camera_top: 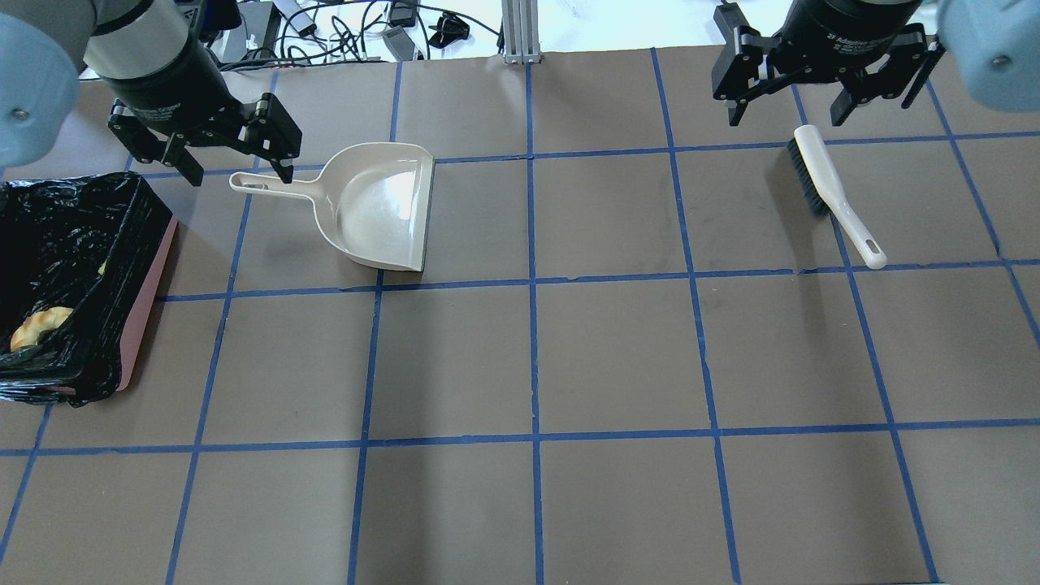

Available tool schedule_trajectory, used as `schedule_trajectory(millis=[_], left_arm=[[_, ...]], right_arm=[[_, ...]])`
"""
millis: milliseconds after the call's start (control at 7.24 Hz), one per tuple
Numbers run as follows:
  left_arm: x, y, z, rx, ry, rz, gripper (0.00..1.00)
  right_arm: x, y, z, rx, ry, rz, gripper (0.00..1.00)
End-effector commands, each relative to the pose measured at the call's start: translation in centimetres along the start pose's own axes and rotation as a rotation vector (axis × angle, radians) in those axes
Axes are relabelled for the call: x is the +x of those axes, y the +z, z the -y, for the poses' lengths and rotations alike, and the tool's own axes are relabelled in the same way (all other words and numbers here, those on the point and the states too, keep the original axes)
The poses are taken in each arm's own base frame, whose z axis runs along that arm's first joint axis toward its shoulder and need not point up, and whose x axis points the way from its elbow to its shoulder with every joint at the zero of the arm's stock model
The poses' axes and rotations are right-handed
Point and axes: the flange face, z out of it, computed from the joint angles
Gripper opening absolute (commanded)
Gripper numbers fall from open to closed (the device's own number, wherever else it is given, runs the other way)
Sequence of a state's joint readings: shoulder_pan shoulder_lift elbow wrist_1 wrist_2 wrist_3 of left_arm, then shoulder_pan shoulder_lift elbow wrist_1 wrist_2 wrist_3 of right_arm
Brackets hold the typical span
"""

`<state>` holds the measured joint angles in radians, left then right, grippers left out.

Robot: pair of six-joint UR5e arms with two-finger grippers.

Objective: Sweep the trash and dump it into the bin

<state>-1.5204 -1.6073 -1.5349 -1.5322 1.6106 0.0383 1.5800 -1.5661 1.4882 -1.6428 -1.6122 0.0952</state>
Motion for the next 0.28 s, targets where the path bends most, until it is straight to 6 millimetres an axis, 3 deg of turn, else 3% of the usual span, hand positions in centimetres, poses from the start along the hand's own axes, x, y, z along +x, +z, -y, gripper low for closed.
schedule_trajectory(millis=[0, 138], left_arm=[[0.32, -0.28, -0.19, 0.006, 0.009, -0.026, 1.00], [0.28, -0.36, -0.31, 0.008, 0.013, -0.021, 1.00]], right_arm=[[0.01, -0.10, -0.04, 0.002, 0.000, 0.000, 1.00], [0.01, -0.10, -0.04, 0.002, 0.000, 0.000, 1.00]])
